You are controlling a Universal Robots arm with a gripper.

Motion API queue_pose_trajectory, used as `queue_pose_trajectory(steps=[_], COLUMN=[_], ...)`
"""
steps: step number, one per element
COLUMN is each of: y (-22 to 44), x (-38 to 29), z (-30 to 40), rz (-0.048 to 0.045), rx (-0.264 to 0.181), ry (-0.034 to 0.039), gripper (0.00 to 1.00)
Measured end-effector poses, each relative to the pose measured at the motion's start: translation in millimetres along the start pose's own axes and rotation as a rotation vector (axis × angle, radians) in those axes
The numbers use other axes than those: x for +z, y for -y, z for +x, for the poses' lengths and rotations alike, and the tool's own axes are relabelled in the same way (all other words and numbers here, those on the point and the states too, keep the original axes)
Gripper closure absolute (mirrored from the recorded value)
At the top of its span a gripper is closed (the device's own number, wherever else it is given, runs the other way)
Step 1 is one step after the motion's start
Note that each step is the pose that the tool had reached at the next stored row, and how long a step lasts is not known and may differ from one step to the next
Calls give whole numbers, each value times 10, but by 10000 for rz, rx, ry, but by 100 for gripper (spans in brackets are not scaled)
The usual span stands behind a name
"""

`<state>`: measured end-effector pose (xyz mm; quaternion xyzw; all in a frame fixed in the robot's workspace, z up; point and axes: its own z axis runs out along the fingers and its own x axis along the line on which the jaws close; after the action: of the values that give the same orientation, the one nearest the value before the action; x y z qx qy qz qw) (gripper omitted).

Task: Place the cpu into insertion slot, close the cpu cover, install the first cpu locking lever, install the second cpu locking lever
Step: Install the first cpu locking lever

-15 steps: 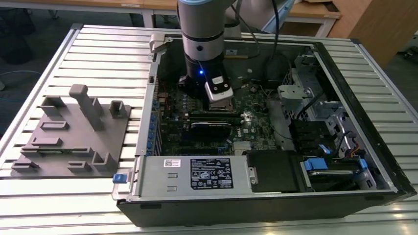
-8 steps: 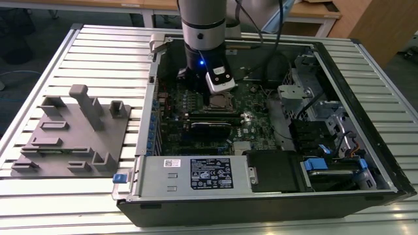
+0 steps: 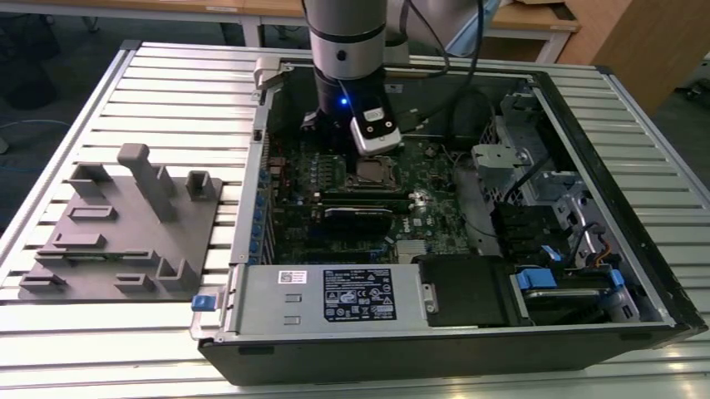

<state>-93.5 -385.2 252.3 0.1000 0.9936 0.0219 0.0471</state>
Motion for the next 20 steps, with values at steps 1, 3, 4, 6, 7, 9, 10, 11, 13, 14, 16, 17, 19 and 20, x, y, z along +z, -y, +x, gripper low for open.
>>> queue_pose_trajectory(steps=[1,3,4,6,7,9,10,11,13,14,16,17,19,20], y=[-12,-45,-64,-110,-136,-193,-215,-233,-264,-276,-298,-307,-312,-313], x=[6,16,20,28,32,40,44,50,65,72,87,95,119,128], z=[-11,-34,-45,-59,-63,-64,-70,-81,-118,-142,-184,-201,-216,-223], rz=[-5,-7,-6,-4,-5,-6,-3,-4,-4,-3,-2,-2,-3,-3], rx=[0,0,0,2,1,0,0,-2,0,0,-1,0,0,0], ry=[-1,-1,-1,-1,-1,-1,-2,-1,0,0,-1,-1,0,0], gripper=[90,90,90,90,90,90,90,90,90,90,90,90,90,90])
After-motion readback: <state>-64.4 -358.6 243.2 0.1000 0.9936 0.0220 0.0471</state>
